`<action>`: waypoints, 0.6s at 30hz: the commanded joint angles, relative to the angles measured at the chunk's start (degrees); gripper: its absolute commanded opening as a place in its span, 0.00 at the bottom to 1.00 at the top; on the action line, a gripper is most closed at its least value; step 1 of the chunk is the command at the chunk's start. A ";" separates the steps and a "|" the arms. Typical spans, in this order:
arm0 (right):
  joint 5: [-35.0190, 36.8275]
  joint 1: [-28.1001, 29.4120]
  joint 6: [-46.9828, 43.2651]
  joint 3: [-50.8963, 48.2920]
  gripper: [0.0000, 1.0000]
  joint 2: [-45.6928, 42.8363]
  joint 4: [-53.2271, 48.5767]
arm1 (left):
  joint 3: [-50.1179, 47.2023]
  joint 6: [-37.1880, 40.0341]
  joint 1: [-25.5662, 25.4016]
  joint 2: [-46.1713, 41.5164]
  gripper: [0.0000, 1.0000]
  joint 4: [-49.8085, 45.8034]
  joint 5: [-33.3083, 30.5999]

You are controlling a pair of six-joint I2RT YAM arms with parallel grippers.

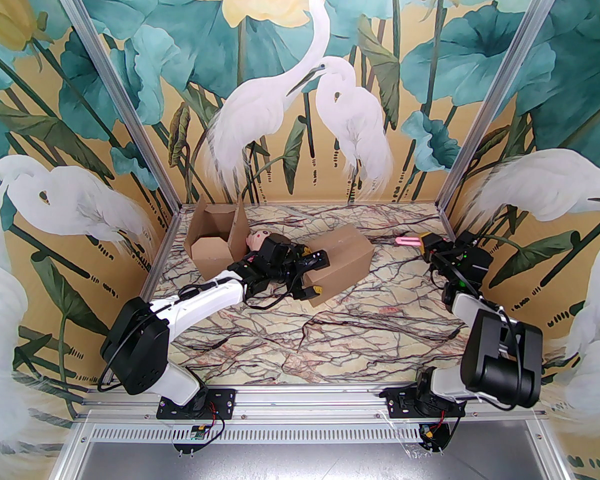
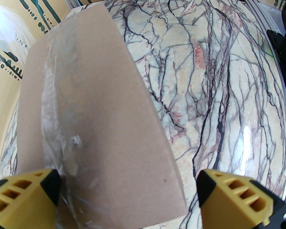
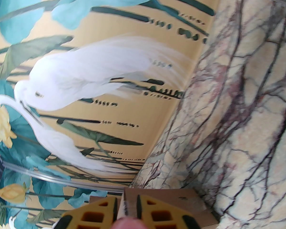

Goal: Unpack the express box

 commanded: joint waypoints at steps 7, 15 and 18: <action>0.11 -0.18 -2.55 1.29 0.01 17.62 4.71 | 3.74 -10.45 0.76 -4.72 0.99 -6.17 2.10; 3.41 -0.17 -7.05 2.85 0.22 26.88 0.34 | 11.03 -17.74 1.05 -3.68 1.00 -9.39 -5.46; 4.96 -0.22 -10.48 3.84 0.38 26.84 -5.97 | 15.22 -21.64 2.27 -0.03 0.99 -12.00 -8.75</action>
